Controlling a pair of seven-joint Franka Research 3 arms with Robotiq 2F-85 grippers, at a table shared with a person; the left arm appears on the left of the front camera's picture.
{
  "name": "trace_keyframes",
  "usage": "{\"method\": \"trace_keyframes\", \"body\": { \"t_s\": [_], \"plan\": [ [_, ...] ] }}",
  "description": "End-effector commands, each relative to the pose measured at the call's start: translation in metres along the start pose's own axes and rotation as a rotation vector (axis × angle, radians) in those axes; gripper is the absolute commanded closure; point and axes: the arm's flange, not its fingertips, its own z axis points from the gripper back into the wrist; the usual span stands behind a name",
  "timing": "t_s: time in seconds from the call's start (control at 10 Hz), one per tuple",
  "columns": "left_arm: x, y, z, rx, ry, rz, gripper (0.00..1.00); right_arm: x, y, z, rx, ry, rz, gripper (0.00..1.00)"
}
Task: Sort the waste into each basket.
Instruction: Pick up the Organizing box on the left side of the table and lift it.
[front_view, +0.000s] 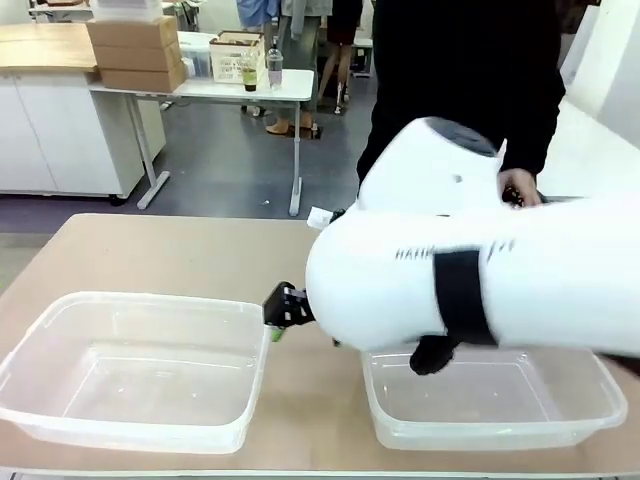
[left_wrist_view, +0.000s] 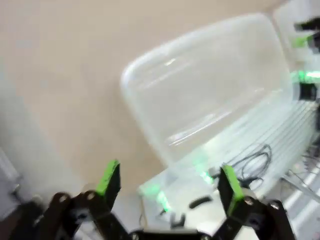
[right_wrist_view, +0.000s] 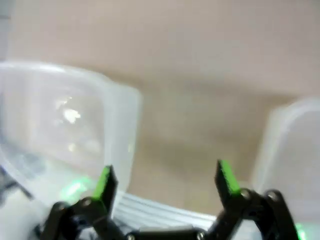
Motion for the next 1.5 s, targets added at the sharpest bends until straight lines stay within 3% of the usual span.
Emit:
{"method": "trace_keyframes", "body": {
  "t_s": [0.0, 0.1, 0.2, 0.5, 0.8, 1.1, 1.3, 1.4],
  "plan": [
    [-0.072, -0.023, -0.095, 0.104, 0.123, 0.13, 0.0, 0.012, 0.041, 0.016, -0.097, 0.04, -0.199, 0.0],
    [-0.075, -0.026, -0.106, 0.01, 0.052, 0.15, 0.0, 0.012, 0.038, 0.024, -0.013, -0.052, -0.119, 0.0],
    [-0.009, 0.01, 0.002, 0.077, 0.066, 0.06, 0.0, 0.003, 0.005, 0.0, -0.081, -0.006, -0.085, 0.0],
    [-0.015, 0.013, 0.001, 0.079, 0.087, 0.088, 0.0, 0.005, 0.012, 0.01, -0.086, -0.012, -0.102, 0.0],
    [-0.019, -0.008, -0.046, 0.019, 0.143, 0.072, 0.0, 0.016, 0.048, 0.0, -0.004, -0.044, -0.115, 0.0],
    [-0.028, -0.032, -0.098, -0.063, 0.223, 0.086, 0.0, 0.006, 0.069, -0.027, -0.1, 0.022, -0.066, 0.0],
    [-0.041, -0.045, -0.129, -0.06, 0.34, 0.092, 0.0, 0.001, 0.08, -0.044, -0.139, 0.066, -0.045, 0.0],
    [-0.048, -0.045, -0.149, -0.094, 0.381, 0.163, 0.0, 0.001, 0.084, -0.051, -0.151, 0.048, -0.046, 0.0]
  ]
}}
